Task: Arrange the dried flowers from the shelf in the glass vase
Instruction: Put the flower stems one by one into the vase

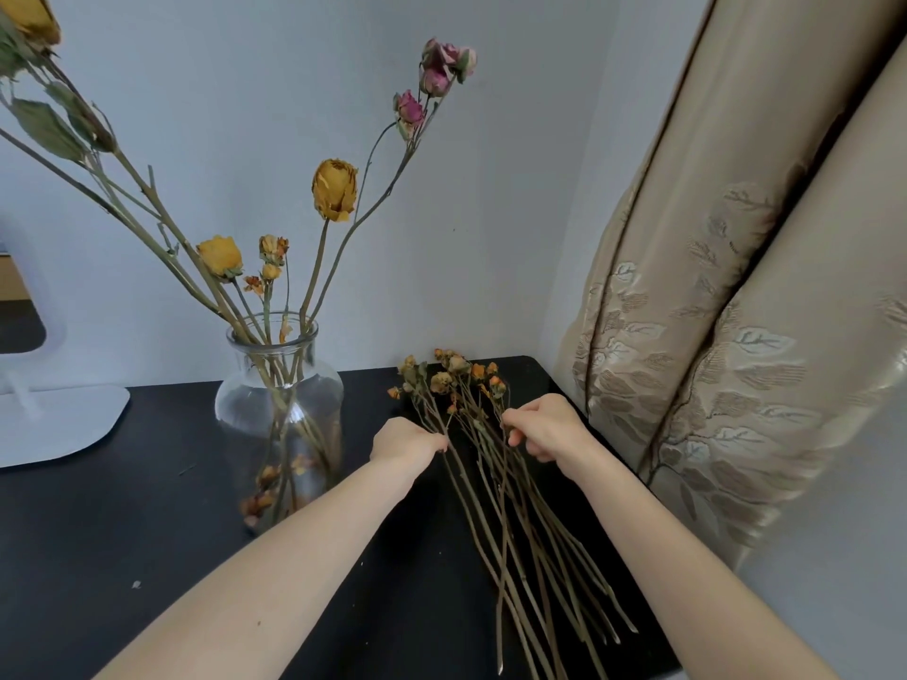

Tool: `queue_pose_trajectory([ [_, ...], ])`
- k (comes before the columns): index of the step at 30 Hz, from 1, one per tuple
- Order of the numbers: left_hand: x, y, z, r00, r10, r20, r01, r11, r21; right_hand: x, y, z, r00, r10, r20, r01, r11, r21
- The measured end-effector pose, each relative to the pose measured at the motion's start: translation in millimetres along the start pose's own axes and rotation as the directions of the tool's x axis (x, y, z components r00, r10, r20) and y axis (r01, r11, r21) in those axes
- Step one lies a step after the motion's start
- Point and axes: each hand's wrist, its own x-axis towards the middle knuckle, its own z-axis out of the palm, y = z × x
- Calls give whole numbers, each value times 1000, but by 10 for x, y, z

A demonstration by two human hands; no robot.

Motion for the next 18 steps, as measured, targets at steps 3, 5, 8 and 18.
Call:
queue_pose_trajectory([
  [3, 33, -86, -11, 1000, 8, -15, -8, 999, 51, 19, -1, -38, 1000, 9, -2, -9, 1000, 23],
  [5, 33, -134, -13, 999, 46, -28, -42, 991, 127, 25, 5, -65, 1000, 23, -8, -23, 999, 28],
  [8, -6, -200, 0, 989, 130, -63, -110, 962, 249, 33, 28, -123, 999, 30, -22, -27, 995, 98],
  [18, -236, -73, 242, 936, 346, -67, -234, 753, 616, 50, 107, -344, 995, 53, -88, -37, 985, 171],
])
